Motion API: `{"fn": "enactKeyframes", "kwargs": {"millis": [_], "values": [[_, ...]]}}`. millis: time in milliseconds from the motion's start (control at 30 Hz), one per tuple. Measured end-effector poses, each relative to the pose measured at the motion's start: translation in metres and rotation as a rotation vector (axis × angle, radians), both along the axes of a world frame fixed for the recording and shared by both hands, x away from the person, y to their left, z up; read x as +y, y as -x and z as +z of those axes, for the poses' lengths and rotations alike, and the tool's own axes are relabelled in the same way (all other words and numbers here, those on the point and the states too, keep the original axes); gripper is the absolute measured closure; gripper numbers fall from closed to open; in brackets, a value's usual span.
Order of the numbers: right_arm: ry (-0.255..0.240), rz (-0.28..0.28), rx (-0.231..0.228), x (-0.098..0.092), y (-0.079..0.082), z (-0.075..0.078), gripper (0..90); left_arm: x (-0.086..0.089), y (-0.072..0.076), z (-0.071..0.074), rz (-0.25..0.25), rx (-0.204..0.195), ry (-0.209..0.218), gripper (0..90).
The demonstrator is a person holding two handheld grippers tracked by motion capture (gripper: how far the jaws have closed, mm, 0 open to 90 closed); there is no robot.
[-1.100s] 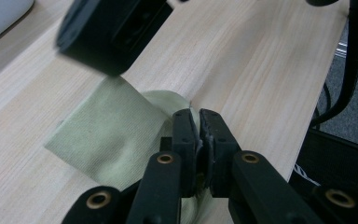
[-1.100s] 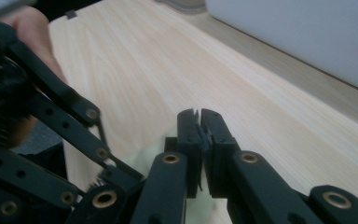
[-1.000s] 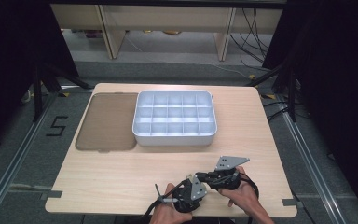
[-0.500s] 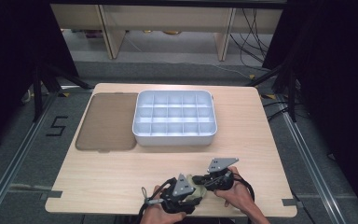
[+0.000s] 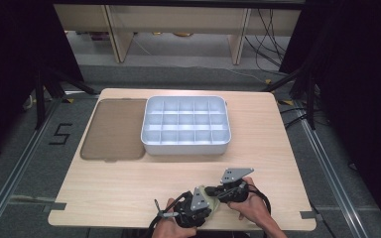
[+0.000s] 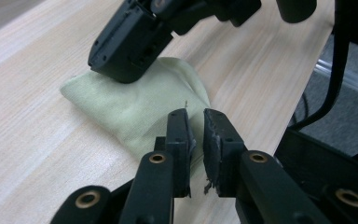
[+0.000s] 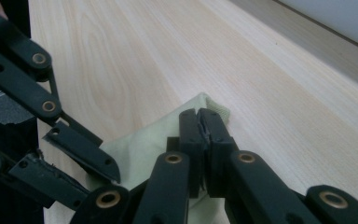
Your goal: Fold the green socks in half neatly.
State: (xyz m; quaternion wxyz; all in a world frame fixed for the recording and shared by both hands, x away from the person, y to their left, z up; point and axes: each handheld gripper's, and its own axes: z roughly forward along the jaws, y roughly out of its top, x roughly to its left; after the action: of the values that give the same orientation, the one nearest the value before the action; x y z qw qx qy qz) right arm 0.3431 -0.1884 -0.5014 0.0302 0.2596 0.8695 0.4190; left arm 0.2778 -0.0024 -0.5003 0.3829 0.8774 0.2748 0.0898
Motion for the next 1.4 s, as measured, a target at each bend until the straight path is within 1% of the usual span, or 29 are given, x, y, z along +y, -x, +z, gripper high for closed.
{"fn": "enactKeyframes", "kwargs": {"millis": [67,100,133,167,200,267,300,333,367,467,533,600,633,667,733,800,833,867,900,1000,1033,1067,1100,1167,1200,1233,1300,1333,1400], "values": [[0.0,0.013,-0.021,-0.001,-0.002,0.0,88.6,0.0,-0.001,-0.001,0.0,0.0,0.002,79.7],[0.004,0.002,-0.028,-0.002,-0.002,0.0,88.6,0.0,-0.002,0.0,0.002,0.002,-0.008,79.7],[0.009,-0.016,-0.04,-0.002,-0.002,0.0,88.6,0.0,-0.001,-0.001,0.011,0.018,0.007,79.8],[0.018,-0.016,-0.048,-0.003,-0.004,0.0,88.6,-0.001,-0.001,-0.001,0.016,0.013,0.009,79.8],[0.02,-0.033,-0.041,-0.005,-0.004,0.001,88.5,0.0,-0.001,-0.001,0.002,-0.004,0.003,79.8],[0.017,-0.044,-0.038,-0.006,-0.003,0.003,87.9,0.0,-0.001,-0.001,0.0,-0.002,-0.002,79.8],[0.019,-0.047,-0.051,-0.006,-0.004,0.004,87.7,0.0,-0.002,-0.001,0.002,0.0,-0.001,79.8],[0.013,-0.067,-0.039,-0.007,-0.003,0.007,87.6,0.0,-0.002,-0.001,0.002,0.001,-0.001,79.8],[-0.005,-0.075,-0.052,-0.009,-0.005,0.01,87.2,-0.001,-0.001,-0.001,0.002,0.002,-0.002,79.8],[-0.058,-0.079,-0.051,-0.018,-0.006,0.018,83.6,-0.001,-0.001,0.0,0.004,0.002,-0.007,79.9],[-0.076,-0.118,-0.016,-0.022,-0.004,0.022,74.9,-0.001,-0.001,-0.001,0.006,0.001,-0.003,79.9],[-0.08,-0.102,-0.001,-0.024,-0.006,0.021,68.5,-0.001,-0.001,0.0,0.005,0.0,-0.007,79.9],[-0.076,-0.108,0.017,-0.023,-0.005,0.021,65.9,-0.001,-0.001,0.0,0.004,0.0,-0.009,79.9],[-0.062,-0.12,0.02,-0.022,-0.004,0.021,63.2,-0.001,-0.001,0.0,0.006,0.0,-0.009,79.9],[-0.063,-0.131,0.028,-0.018,-0.004,0.019,56.5,-0.001,0.0,-0.001,0.006,0.0,-0.007,79.9],[-0.057,-0.13,0.058,-0.015,-0.004,0.018,51.5,0.0,-0.001,0.0,0.001,-0.001,-0.013,79.9],[-0.05,-0.126,0.075,-0.013,-0.004,0.016,49.0,-0.001,-0.001,-0.001,0.004,0.0,-0.004,79.8],[-0.041,-0.128,0.068,-0.013,-0.005,0.015,46.7,-0.001,-0.001,-0.001,0.003,0.002,-0.005,79.9],[-0.055,-0.119,0.089,-0.01,-0.006,0.012,44.5,-0.001,-0.001,-0.001,0.004,0.001,-0.007,79.8],[-0.019,-0.133,0.127,-0.005,-0.008,0.008,38.4,0.0,-0.001,0.0,0.003,-0.005,-0.02,79.8],[-0.009,-0.134,0.112,-0.004,-0.009,0.006,37.4,-0.001,-0.001,-0.001,0.003,-0.008,-0.02,79.8],[-0.011,-0.148,0.15,-0.001,-0.006,0.006,36.4,-0.001,-0.001,-0.001,0.005,-0.003,-0.016,79.7],[0.007,-0.13,0.121,-0.001,-0.008,0.005,35.2,-0.001,-0.001,-0.001,0.013,0.007,-0.015,79.8],[0.02,-0.129,0.132,0.003,-0.008,0.004,34.4,-0.001,-0.001,0.0,0.001,0.002,-0.013,79.7],[0.022,-0.127,0.135,0.004,-0.009,0.002,34.1,-0.001,-0.002,0.0,-0.005,-0.011,-0.025,79.7],[0.029,-0.128,0.144,0.005,-0.009,0.001,33.7,-0.002,0.0,-0.002,0.015,0.011,-0.006,79.7],[0.027,-0.125,0.157,0.006,-0.01,0.0,34.0,-0.002,0.001,-0.001,0.01,0.013,-0.004,79.5],[0.018,-0.112,0.167,0.006,-0.01,-0.001,34.5,0.0,0.0,0.0,0.002,0.009,-0.02,79.5],[0.024,-0.107,0.167,0.007,-0.011,-0.003,34.6,0.001,-0.002,-0.002,0.008,0.024,0.004,79.5]]}}
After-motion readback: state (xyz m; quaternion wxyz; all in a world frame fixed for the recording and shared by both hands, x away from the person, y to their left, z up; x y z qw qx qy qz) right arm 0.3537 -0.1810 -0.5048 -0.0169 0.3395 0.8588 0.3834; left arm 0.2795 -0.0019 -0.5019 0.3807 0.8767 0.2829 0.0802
